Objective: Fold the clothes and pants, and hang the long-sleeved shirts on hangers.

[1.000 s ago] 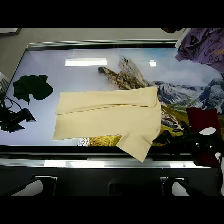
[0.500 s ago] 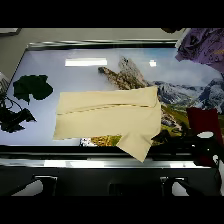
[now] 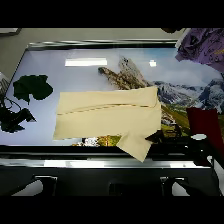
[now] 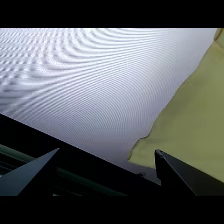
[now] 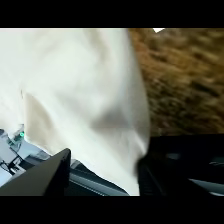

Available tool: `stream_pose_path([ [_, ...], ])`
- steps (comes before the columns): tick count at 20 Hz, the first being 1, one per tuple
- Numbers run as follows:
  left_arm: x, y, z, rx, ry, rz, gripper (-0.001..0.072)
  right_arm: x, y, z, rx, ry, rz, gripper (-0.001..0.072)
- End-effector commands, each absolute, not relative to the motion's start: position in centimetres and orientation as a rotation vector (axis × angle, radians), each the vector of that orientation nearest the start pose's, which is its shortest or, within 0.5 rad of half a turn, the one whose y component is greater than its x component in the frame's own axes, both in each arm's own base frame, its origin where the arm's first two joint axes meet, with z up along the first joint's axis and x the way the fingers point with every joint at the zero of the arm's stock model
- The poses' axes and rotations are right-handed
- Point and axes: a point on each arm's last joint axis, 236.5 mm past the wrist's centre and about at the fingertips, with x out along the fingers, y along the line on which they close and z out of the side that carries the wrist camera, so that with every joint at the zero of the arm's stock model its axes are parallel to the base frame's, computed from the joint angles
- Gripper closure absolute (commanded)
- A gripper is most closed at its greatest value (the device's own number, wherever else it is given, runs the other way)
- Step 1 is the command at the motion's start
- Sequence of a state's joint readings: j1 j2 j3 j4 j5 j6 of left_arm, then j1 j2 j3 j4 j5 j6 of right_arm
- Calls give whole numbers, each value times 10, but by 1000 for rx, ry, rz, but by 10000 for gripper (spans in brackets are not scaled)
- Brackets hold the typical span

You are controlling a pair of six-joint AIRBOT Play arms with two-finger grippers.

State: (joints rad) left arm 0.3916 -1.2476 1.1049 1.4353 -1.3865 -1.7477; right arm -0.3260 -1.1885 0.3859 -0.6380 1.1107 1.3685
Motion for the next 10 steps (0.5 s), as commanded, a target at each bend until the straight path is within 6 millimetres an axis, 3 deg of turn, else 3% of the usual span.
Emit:
stream_pose_path([
  [1,299,90,-6,-574,1477,369,39,223,122,-118,1086,1571,117,389],
  [3,296,91,-6,-562,1490,355,40,224,123,-118,1085,1568,115,623],
  [4,292,91,-9,-555,1497,344,41,224,123,-117,1072,1571,124,676],
  [6,285,80,-22,-598,1503,257,41,221,124,-113,1058,1587,145,677],
  [10,276,36,-59,-887,1454,90,41,217,127,-105,1052,1594,175,677],
])
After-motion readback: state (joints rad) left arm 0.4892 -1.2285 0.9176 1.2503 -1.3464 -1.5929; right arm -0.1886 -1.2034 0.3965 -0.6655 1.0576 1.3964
